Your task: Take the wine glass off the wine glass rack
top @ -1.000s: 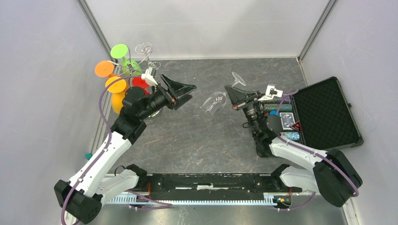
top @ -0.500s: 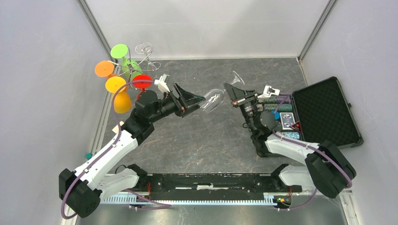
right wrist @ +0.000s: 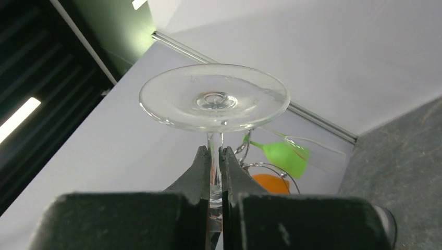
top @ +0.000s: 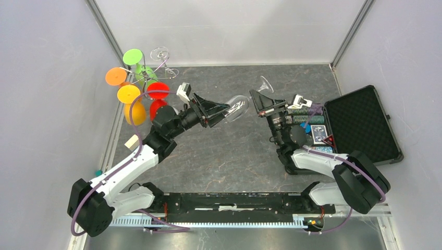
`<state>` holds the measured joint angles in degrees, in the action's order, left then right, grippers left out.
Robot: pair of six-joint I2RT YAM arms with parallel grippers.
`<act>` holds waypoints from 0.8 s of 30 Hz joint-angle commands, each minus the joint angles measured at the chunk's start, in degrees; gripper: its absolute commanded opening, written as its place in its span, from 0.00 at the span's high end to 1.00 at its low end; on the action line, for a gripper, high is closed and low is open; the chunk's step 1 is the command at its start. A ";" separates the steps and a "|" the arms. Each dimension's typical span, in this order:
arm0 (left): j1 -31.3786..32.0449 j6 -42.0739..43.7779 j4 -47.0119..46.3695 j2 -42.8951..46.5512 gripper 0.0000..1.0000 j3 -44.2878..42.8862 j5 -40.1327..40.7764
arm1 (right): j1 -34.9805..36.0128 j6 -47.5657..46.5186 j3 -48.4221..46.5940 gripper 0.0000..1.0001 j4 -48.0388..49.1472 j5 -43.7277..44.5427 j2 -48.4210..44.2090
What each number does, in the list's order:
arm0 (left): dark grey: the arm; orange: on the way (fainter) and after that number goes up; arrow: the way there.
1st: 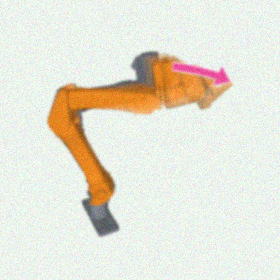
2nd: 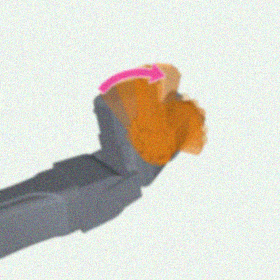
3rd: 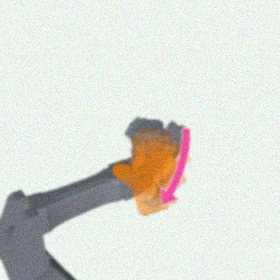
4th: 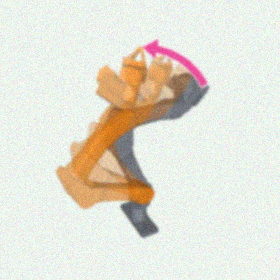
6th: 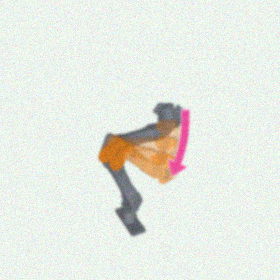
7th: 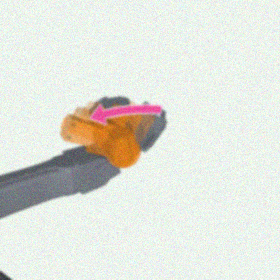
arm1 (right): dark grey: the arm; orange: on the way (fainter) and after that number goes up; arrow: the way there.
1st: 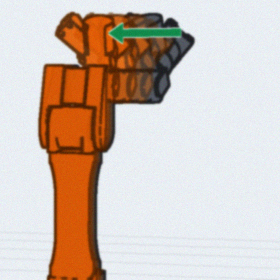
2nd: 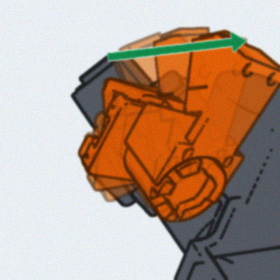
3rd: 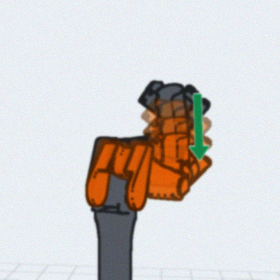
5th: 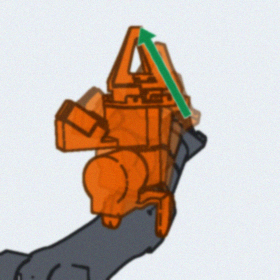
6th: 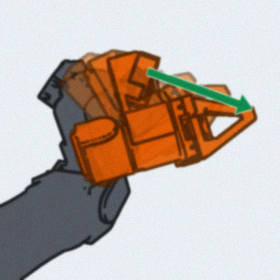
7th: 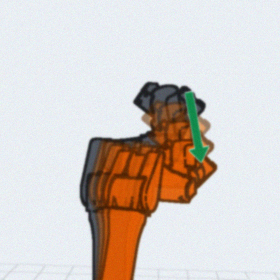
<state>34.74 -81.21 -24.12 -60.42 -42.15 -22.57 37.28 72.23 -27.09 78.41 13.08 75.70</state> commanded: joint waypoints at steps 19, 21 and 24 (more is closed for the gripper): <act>0.37 -9.26 -6.08 -1.71 0.84 -0.72 -0.86 | 0.47 1.60 3.65 1.00 14.92 -0.41 0.25; 0.35 -9.14 -7.24 -1.85 0.87 -0.41 -0.47 | 0.40 2.88 3.49 1.00 14.68 -2.04 0.50; 0.33 -8.76 -8.46 -1.56 0.92 -0.01 0.46 | 0.43 4.96 2.72 1.00 12.84 -4.68 0.52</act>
<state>34.92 -87.18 -28.77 -62.11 -41.36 -23.14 37.32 75.00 -24.16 83.77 15.09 75.72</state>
